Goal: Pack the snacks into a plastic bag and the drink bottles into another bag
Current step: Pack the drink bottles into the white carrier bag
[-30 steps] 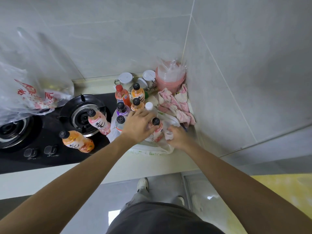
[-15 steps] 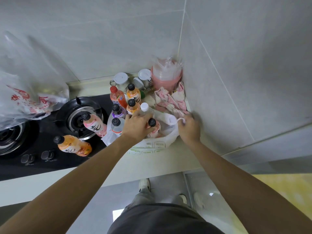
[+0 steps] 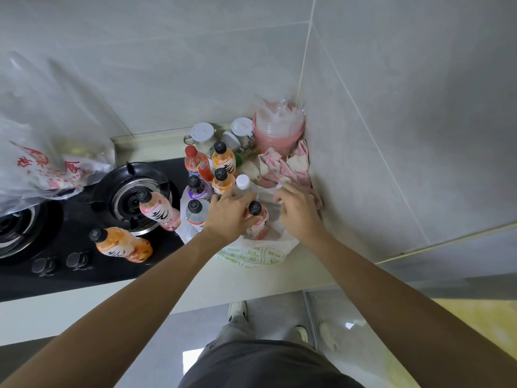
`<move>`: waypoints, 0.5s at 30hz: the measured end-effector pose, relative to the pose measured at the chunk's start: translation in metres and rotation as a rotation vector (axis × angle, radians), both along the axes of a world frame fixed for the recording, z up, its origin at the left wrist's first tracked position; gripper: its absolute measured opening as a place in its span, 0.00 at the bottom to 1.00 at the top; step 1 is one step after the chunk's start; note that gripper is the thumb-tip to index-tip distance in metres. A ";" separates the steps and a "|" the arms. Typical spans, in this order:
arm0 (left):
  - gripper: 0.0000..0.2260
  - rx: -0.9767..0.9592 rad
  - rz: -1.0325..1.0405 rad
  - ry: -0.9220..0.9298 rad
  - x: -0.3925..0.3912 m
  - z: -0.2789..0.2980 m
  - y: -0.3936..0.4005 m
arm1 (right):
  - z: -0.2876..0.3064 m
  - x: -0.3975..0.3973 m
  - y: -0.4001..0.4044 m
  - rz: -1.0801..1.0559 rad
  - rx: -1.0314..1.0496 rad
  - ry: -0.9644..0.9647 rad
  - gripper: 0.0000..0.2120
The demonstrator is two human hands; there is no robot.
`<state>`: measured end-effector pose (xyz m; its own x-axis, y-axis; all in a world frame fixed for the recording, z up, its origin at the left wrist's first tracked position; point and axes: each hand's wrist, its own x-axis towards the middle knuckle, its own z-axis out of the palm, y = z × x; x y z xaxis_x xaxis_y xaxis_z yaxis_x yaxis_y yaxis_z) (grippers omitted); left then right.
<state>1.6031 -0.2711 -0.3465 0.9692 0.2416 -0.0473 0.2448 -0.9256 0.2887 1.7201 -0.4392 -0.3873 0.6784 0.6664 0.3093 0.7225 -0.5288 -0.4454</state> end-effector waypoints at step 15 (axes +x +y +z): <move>0.22 0.017 -0.043 -0.019 0.000 -0.007 0.006 | -0.038 0.026 0.004 0.013 -0.832 0.191 0.54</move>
